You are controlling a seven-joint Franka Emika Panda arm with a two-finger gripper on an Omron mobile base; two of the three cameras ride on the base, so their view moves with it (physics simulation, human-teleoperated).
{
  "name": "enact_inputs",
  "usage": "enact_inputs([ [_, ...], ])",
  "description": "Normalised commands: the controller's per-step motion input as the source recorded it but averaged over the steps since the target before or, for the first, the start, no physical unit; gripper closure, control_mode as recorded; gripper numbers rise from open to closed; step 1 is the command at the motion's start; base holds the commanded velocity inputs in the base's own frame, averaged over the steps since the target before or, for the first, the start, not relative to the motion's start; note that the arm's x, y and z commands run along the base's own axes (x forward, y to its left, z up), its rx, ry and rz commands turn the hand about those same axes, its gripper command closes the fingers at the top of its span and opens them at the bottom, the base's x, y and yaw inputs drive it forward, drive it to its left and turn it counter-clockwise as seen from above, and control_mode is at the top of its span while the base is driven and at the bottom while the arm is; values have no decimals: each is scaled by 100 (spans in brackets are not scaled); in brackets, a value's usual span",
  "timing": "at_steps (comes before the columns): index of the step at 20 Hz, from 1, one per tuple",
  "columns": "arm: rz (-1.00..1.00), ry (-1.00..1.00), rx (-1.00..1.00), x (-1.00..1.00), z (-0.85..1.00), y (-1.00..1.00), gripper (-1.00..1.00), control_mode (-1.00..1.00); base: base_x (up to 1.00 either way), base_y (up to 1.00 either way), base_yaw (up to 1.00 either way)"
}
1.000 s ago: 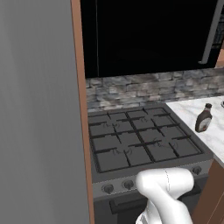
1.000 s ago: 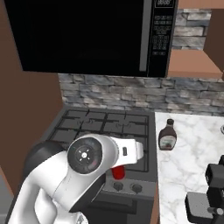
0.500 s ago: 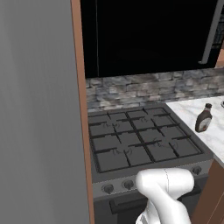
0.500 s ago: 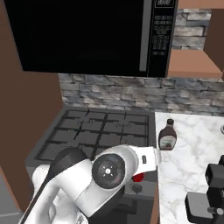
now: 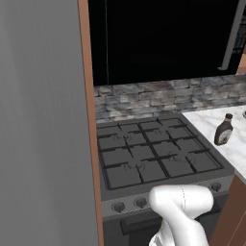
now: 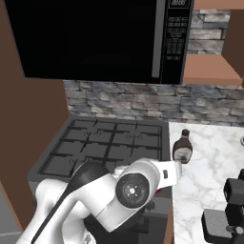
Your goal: Take 2 condiments from the cabinet and move them on the counter near the stove.Make sure the condiments are lined up with each other, next to each other.
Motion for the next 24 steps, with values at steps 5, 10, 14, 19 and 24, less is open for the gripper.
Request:
enact_inputs([
  [5,2,0,0,41,-22,-1,100,-100,0,0,0],
  [10,4,-1,0,41,-27,-2,100,-100,0,0,0],
  [14,4,0,0,40,-26,-6,100,-100,0,0,0],
  [19,0,-1,0,23,-20,-13,100,-100,0,0,0],
  [24,-1,-1,0,12,-7,-21,100,-100,0,0,0],
])
